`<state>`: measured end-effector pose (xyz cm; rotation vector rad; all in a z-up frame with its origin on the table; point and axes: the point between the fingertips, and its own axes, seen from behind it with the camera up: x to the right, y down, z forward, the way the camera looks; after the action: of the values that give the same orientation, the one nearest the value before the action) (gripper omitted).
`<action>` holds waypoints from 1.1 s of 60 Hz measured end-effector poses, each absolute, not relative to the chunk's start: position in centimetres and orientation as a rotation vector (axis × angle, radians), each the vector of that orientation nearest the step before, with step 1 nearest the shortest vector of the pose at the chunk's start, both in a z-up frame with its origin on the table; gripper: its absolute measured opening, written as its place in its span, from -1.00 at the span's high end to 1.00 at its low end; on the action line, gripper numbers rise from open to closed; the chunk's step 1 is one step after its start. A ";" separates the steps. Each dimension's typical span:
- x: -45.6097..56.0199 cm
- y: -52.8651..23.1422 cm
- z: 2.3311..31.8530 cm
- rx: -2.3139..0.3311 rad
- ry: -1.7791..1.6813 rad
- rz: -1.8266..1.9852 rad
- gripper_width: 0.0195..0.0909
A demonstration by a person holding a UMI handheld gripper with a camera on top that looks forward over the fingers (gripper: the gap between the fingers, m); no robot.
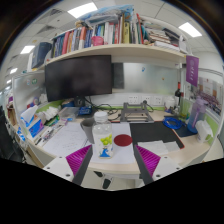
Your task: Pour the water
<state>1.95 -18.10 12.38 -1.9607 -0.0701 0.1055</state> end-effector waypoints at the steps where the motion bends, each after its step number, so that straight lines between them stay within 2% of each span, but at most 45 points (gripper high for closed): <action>1: 1.2 -17.6 11.9 -1.955 -0.070 0.107 -0.86; 6: -0.7 -15.2 10.3 -1.925 -0.072 0.099 -0.86; 20: -1.7 -8.7 9.1 -1.832 -0.102 -0.006 -0.84; 23: -1.6 -7.7 9.2 -1.812 -0.095 -0.015 -0.75; 37: -2.6 -4.9 7.6 -1.792 -0.125 -0.038 -0.02; 49: -2.5 -4.7 7.9 -1.764 -0.115 -0.054 0.31; 54: -2.3 -4.6 7.8 -1.768 -0.100 -0.068 0.41; 66: -1.6 -4.6 8.2 -1.837 -0.099 -0.105 0.41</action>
<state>-1.60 -4.61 8.19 -1.8368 -0.0989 -0.1051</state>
